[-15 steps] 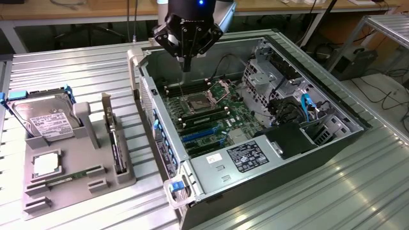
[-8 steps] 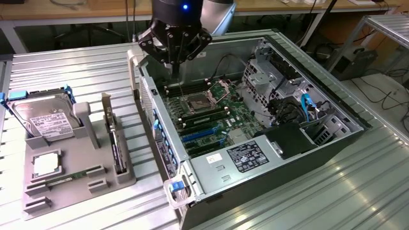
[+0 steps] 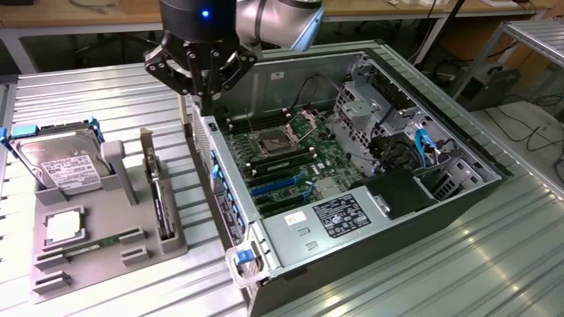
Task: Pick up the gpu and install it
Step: 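Reach for the gpu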
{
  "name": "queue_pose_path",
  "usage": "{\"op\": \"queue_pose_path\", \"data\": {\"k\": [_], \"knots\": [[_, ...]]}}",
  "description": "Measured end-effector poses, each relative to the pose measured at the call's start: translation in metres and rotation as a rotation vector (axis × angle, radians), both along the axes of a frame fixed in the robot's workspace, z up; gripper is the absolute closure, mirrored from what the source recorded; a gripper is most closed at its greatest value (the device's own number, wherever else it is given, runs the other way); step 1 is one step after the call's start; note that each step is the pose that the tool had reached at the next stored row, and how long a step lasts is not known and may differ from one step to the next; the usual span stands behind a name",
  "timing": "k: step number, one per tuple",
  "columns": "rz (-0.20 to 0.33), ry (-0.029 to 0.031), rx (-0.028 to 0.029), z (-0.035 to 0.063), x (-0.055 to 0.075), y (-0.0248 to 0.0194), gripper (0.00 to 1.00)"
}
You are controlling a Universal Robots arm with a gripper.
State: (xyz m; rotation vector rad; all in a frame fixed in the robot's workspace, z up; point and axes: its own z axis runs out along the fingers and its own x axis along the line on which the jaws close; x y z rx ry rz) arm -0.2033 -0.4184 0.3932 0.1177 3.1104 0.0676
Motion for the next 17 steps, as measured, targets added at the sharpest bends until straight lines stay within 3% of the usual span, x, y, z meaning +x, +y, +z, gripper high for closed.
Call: {"op": "queue_pose_path", "data": {"k": [17], "knots": [[0.000,-0.0019,-0.0017,-0.0210,-0.088,-0.0019,0.89]]}}
